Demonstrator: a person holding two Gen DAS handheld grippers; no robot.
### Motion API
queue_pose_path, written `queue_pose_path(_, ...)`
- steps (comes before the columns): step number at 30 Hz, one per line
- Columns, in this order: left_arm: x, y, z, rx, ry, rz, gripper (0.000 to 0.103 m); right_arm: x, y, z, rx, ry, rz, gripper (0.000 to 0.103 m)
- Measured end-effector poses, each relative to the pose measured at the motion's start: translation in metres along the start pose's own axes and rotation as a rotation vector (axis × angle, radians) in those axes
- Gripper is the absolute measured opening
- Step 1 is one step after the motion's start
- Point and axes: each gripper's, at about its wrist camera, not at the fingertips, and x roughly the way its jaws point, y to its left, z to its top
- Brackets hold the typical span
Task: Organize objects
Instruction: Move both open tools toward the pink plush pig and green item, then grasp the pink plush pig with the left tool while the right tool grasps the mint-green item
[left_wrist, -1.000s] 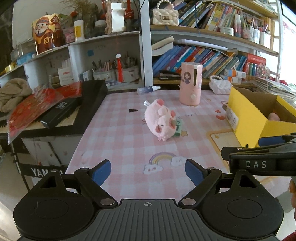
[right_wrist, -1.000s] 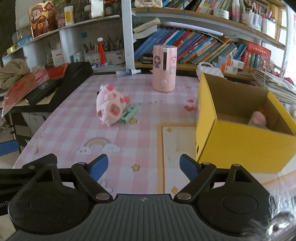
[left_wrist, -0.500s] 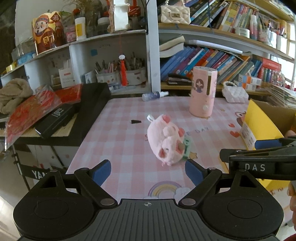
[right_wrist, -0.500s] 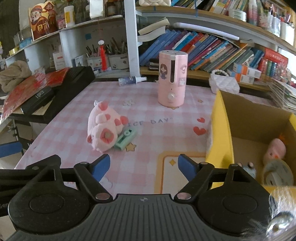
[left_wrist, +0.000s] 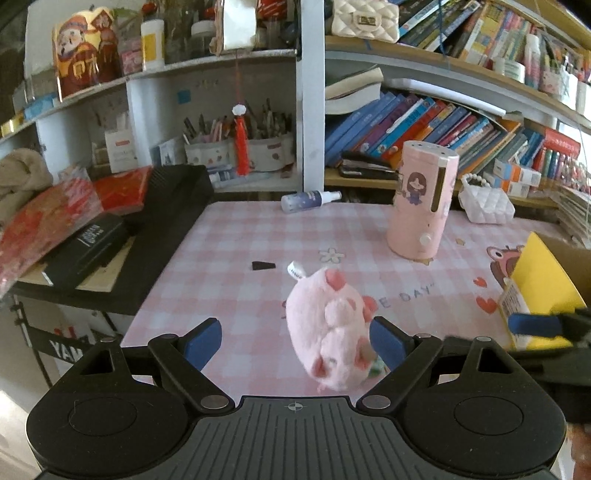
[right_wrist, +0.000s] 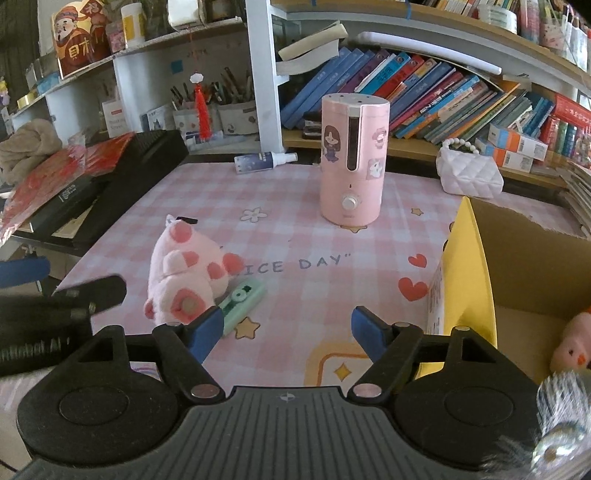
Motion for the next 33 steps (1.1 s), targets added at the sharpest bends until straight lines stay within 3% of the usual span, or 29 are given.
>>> queue_pose_path(6,0.039,0.000,0.009,-0.030,0.066,-0.053,0.089,0.013,-0.002,0.003,-0.031,0.013,-0.002,0.075)
queue_pose_path(15,0.087,-0.006,0.004,-0.042,0.159,-0.076,0.087,0.024,0.000,0.005,-0.066,0.029,0.003,0.075)
queue_pose_path(17,0.095,-0.007,0.002,-0.045,0.180,-0.104,0.081,0.025,0.001,0.005,-0.070,0.033,0.003,0.075)
queue_pose_path(19,0.104,-0.010,-0.001,-0.043,0.211,-0.130,0.067,0.027,0.002,0.005,-0.073,0.038,0.005,0.075)
queue_pose_path(20,0.106,-0.010,-0.002,-0.045,0.218,-0.134,0.066,0.027,0.002,0.005,-0.074,0.040,0.005,0.075)
queue_pose_path(24,0.098,-0.007,-0.005,-0.055,0.206,-0.111,0.058,0.029,0.004,0.003,-0.075,0.051,0.005,0.074)
queue_pose_path(33,0.034,0.047,-0.013,-0.215,0.135,-0.008,0.058,0.040,0.012,0.005,-0.046,0.051,0.023,0.075)
